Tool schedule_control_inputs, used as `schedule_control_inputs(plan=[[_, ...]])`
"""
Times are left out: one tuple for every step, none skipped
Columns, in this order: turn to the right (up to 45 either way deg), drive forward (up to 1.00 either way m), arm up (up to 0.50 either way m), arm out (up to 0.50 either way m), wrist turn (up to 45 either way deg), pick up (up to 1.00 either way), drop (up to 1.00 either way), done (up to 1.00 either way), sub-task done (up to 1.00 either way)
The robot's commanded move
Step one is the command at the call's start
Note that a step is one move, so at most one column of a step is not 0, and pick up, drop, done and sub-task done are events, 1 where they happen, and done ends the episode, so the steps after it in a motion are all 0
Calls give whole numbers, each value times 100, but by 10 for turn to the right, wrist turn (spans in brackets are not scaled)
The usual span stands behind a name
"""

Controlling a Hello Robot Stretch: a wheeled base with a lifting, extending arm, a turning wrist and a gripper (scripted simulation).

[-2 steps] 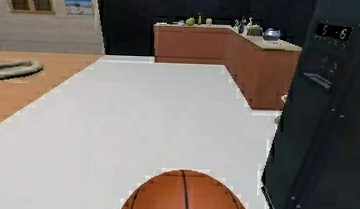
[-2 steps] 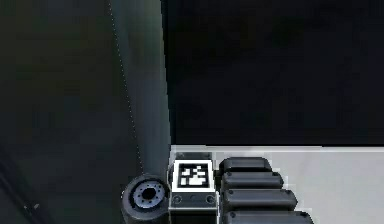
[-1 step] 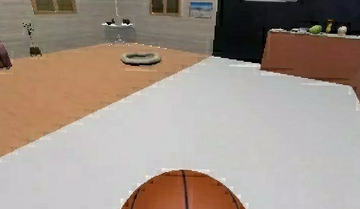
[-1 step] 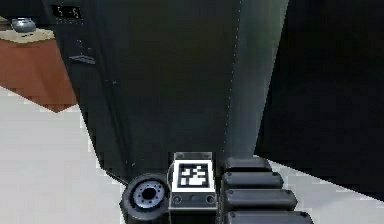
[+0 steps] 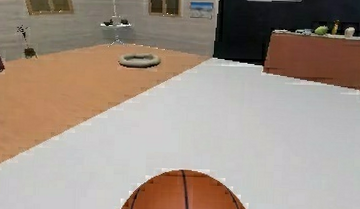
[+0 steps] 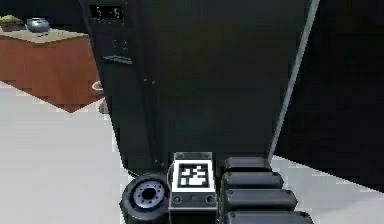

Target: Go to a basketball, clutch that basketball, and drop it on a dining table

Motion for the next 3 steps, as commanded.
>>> schedule_control_inputs(plan=[[450, 0, 0, 0, 0, 0, 0, 0, 0], [270, 0, 0, 0, 0, 0, 0, 0, 0], [0, 20, 0, 0, 0, 0, 0, 0, 0]])
